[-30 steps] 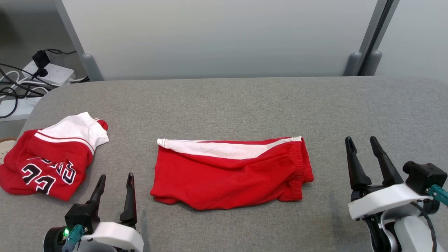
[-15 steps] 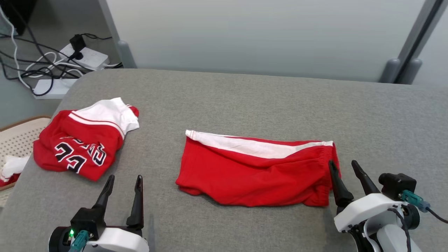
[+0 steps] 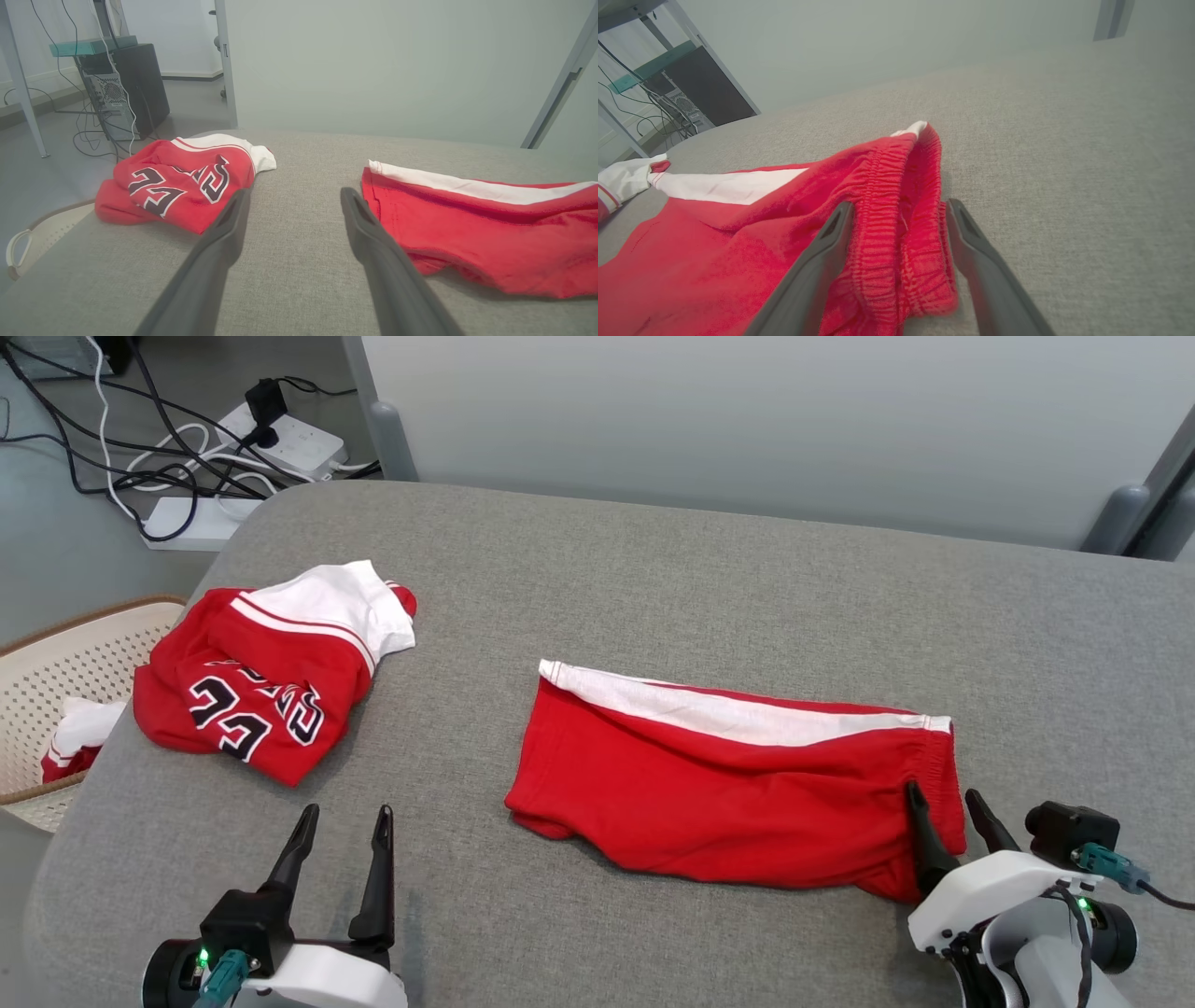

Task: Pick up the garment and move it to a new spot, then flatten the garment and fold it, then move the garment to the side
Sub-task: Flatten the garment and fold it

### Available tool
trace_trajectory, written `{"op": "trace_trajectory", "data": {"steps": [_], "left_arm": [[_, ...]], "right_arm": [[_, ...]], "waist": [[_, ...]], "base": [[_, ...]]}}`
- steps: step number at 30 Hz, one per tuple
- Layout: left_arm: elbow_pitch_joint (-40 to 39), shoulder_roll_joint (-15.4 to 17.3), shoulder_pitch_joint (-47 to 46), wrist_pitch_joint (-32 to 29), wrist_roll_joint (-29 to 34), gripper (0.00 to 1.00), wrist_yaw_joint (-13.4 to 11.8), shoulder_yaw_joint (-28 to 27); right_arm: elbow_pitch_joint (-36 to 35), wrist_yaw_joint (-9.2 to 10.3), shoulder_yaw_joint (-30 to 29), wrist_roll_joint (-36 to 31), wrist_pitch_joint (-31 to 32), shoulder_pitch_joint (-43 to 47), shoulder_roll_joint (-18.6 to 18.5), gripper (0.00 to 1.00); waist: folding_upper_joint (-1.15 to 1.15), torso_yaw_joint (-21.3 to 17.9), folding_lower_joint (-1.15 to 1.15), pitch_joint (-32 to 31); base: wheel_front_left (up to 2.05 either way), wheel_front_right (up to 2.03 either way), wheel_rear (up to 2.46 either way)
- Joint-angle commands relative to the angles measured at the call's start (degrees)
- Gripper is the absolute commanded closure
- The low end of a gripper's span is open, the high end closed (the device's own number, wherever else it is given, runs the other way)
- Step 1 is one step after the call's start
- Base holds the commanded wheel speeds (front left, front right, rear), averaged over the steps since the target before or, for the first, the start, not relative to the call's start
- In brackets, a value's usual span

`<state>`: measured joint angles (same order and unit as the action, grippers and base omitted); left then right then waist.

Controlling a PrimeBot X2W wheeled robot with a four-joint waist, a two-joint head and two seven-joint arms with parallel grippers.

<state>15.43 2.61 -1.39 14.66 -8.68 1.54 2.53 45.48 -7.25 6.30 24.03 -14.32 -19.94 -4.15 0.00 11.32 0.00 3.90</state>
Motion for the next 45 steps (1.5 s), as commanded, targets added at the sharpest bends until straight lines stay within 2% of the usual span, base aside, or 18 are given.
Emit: {"op": "trace_trajectory", "data": {"steps": [1,5,9,16,25,26,29,30,40,45], "left_arm": [[-1.2,0.3,-2.1,0.3,-0.3,0.00,0.1,-1.6],[-1.1,0.3,-3.0,0.3,-0.6,0.00,-0.1,-1.2],[-1.1,0.3,-3.7,0.3,-0.8,0.00,-0.1,-0.9],[-0.9,0.3,-4.3,0.3,-1.2,0.00,-0.1,-0.4],[-0.7,0.3,-4.7,0.3,-1.5,0.00,0.1,-0.1],[-0.8,0.3,-4.7,0.3,-1.6,0.00,0.1,0.0],[-0.9,0.3,-4.8,0.3,-1.7,0.00,0.1,0.1],[-0.9,0.3,-4.8,0.3,-1.7,0.00,0.1,0.1],[-1.7,0.3,-4.4,0.3,-2.6,0.00,-0.3,0.3],[-1.8,0.3,-4.5,0.3,-2.9,0.00,-0.4,0.6]], "right_arm": [[-0.2,-0.24,1.0,-0.6,-0.7,-2.0,0.3,0.00],[3.4,-0.24,-0.1,1.1,-0.7,-3.0,0.9,0.00],[6.1,-0.24,0.8,6.5,0.0,-3.8,1.2,0.00],[3.7,-0.24,8.4,18.8,2.5,-3.4,1.2,0.00],[3.0,-0.24,13.9,26.4,5.2,-3.7,1.1,0.00],[2.9,-0.24,14.5,27.0,5.5,-3.8,1.0,0.05],[2.7,-0.24,15.4,28.9,4.9,-4.3,0.7,0.92],[2.7,-0.24,15.7,29.3,4.5,-4.4,0.5,1.00],[0.3,-0.24,14.9,33.0,0.5,-4.8,-4.3,1.00],[-2.0,-0.24,15.5,33.0,-0.1,-4.6,-8.4,1.00]], "waist": [[0.00,-0.4,0.00,0.4],[0.00,-1.1,0.00,1.3],[0.00,-1.2,0.00,2.0],[0.00,-0.5,0.00,2.8],[0.00,0.8,0.00,3.2],[0.00,0.9,0.00,3.2],[0.00,1.2,0.00,3.3],[0.00,1.3,0.00,3.3],[0.00,-0.6,0.00,3.1],[0.00,-2.6,0.00,2.8]], "base": [[0.00,0.00,0.00],[0.00,0.00,0.00],[0.00,0.00,0.00],[0.00,0.00,0.00],[0.00,0.00,0.00],[0.00,0.00,0.00],[0.00,0.00,0.00],[0.00,0.00,0.00],[0.00,0.00,0.00],[0.00,0.00,0.00]]}}
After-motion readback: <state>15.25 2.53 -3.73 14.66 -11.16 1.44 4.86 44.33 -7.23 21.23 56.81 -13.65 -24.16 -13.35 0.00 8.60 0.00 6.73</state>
